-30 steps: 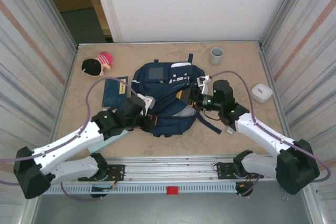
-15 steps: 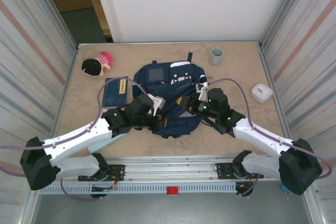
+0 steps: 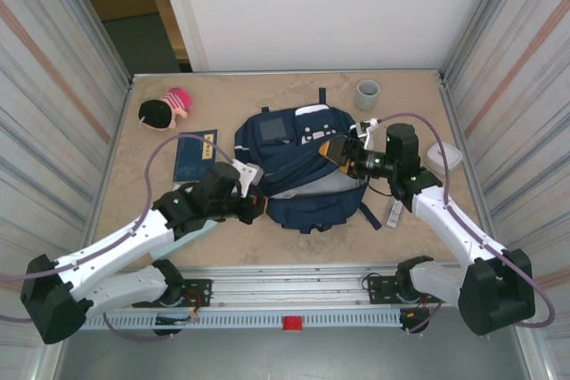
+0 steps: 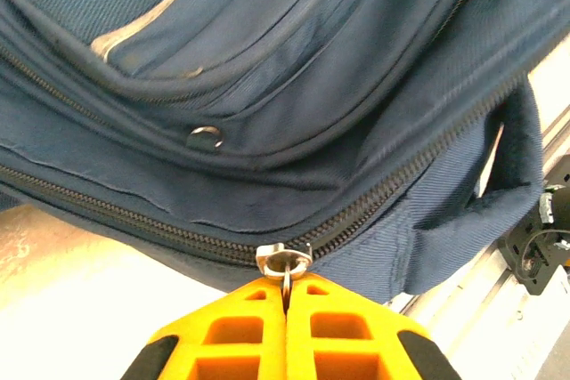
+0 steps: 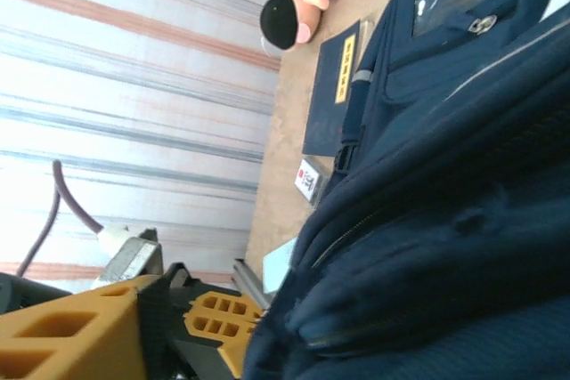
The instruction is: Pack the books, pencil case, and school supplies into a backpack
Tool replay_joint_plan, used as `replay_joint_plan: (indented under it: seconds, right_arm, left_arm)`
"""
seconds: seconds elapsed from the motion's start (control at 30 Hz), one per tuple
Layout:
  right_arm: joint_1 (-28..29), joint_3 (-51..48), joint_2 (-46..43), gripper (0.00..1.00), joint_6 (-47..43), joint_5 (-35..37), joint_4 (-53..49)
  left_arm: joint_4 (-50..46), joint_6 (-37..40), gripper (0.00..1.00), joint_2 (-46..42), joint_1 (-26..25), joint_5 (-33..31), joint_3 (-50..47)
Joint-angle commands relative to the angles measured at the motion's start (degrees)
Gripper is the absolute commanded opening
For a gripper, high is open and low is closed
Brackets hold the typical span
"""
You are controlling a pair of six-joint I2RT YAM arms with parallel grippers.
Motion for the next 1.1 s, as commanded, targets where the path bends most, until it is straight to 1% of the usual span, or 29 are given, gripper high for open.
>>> replay_joint_plan:
  seconds: [0.0,0.1,0.17,0.2,0.27,0.33,0.37,0.43,0.57,0.6,0.67,0.73,0.83,0.97,1.07]
  right_arm:
    - [6.48,-5.75,-3.39,0.77,11.18,9.60,11.48]
    - [15.12,-7.95,-7.07,0.80,11.77,23.39,11.02]
    - [18.23,-8.42,-8.48,0.78,11.77,29.21,10.02]
    - [18.85,-8.25,-8.53,0.72,11.26,30.31,9.21]
    - [18.45,-7.07,-8.11,0.50,9.47,29.61,7.06]
    - [16.44,-5.68,-7.76,0.28,6.69,25.83,4.08]
    - [14.98,-4.84,-7.64,0.22,5.49,23.13,3.21]
    - [10.73,-2.08,-7.19,0.16,1.41,14.81,0.35]
    - [4.51,6.26,-6.47,0.13,-9.15,2.14,-10.06]
    - [2.87,8.83,-4.50,0.13,-11.80,-1.23,-12.89]
    - [-0.15,13.22,-3.24,0.12,-15.37,-6.83,-16.91]
    - [-2.79,18.19,-1.58,0.12,-18.78,-13.00,-20.66]
    - [-4.83,24.75,1.18,0.10,-22.65,-20.70,-25.44]
    - [-4.98,30.58,3.25,0.10,-25.19,-25.18,-28.38]
    - [-4.99,33.87,3.87,0.10,-25.38,-27.27,-28.62]
  left_arm:
    - [7.55,-1.61,0.00,1.33,-0.12,4.06,0.12]
    - [8.88,-1.32,0.00,3.66,-1.42,4.65,2.09]
    - [8.81,-0.51,0.00,4.92,-2.06,4.46,2.92]
    - [8.71,-0.41,0.00,5.27,-2.19,4.08,2.99]
    - [8.32,-0.41,0.00,5.41,-2.22,3.10,2.81]
    - [6.23,-0.07,0.00,5.08,-2.12,0.11,2.81]
    - [4.60,0.45,0.00,4.85,-2.10,-1.71,2.88]
    - [1.54,1.94,0.00,3.88,-1.13,-4.37,2.68]
    - [-0.62,3.60,0.00,1.41,3.27,-5.19,0.30]
    - [-0.87,3.96,0.00,0.94,4.46,-5.99,-0.20]
    - [-0.83,4.86,0.00,0.30,5.93,-7.75,-1.20]
    - [0.97,5.63,0.00,0.30,7.39,-9.05,-2.30]
    - [5.59,6.05,0.00,1.56,9.62,-10.10,-4.17]
    - [11.38,6.01,0.00,5.61,12.17,-11.92,-5.50]
    - [14.30,6.03,0.00,9.78,13.44,-15.64,-5.72]
